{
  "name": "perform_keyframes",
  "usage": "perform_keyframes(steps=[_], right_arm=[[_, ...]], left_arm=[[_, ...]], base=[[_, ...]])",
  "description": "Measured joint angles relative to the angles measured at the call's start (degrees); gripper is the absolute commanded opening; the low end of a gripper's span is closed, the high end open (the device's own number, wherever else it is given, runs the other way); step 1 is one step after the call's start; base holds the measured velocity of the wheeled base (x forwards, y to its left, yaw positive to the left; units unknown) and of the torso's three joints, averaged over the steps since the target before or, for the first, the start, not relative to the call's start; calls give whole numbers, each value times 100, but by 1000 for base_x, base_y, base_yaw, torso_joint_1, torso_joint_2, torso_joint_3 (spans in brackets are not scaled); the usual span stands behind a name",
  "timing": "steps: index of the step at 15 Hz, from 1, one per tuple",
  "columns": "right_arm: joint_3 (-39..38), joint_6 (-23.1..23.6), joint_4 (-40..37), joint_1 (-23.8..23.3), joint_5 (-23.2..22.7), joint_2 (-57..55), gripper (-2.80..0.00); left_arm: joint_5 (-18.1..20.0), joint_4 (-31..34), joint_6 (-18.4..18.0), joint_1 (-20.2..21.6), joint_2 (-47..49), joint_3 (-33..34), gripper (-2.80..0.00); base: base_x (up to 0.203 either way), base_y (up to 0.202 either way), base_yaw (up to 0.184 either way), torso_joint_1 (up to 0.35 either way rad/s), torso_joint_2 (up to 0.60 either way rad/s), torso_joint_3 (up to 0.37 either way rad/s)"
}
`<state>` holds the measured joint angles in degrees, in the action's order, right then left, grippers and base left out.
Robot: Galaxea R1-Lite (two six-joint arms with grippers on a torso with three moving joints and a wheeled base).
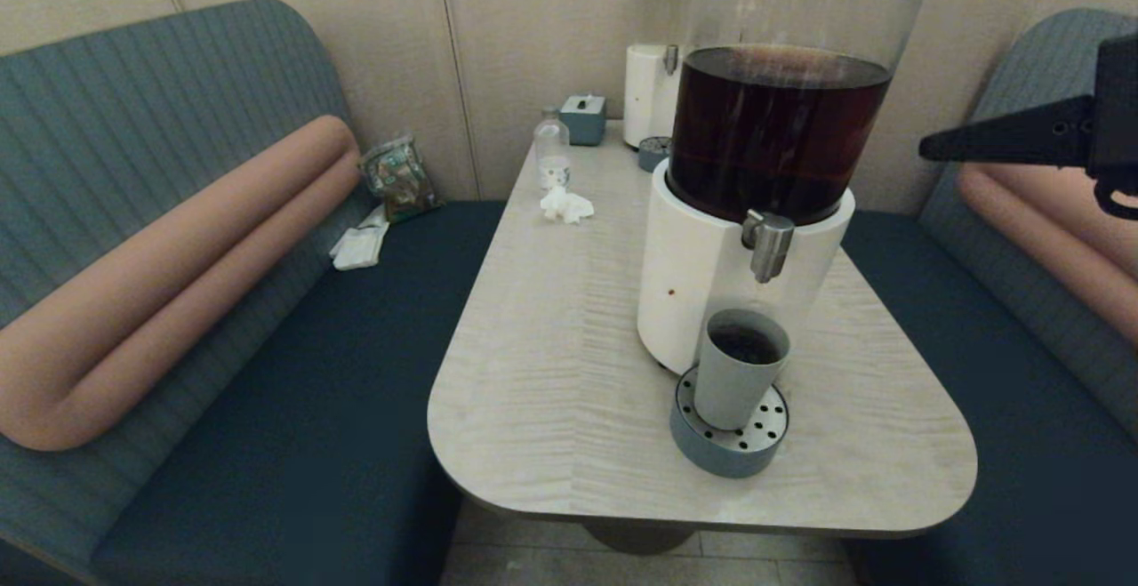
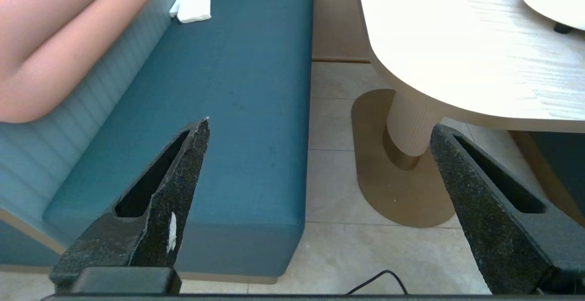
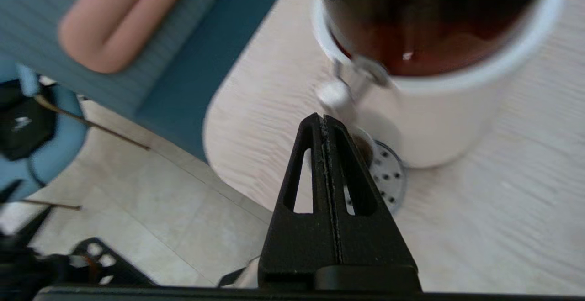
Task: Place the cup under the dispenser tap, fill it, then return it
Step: Turn off the faucet
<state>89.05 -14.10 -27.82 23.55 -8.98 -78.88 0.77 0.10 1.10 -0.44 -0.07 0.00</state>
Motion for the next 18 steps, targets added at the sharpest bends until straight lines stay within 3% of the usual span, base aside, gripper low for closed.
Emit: perform_keyframes(steps=[4,6,11,18], right_arm=[[1682,-420,-1091,297,9,-844,-280],[2053,-557,-1503,474,55,-1242,-280],[2190,-579,-1514,740,422,-1817,-280],[2194,-566,-1292,715,811,-2176,-280]], left_arm=[[0,0,1,-2,0,0,0],[2,0,2,-2,0,0,0],[0,-2,2,-2,0,0,0],[2,0,2,-2,0,0,0]], base=[[0,0,0,0,0,0],[0,0,0,0,0,0],[0,0,0,0,0,0],[0,0,0,0,0,0]])
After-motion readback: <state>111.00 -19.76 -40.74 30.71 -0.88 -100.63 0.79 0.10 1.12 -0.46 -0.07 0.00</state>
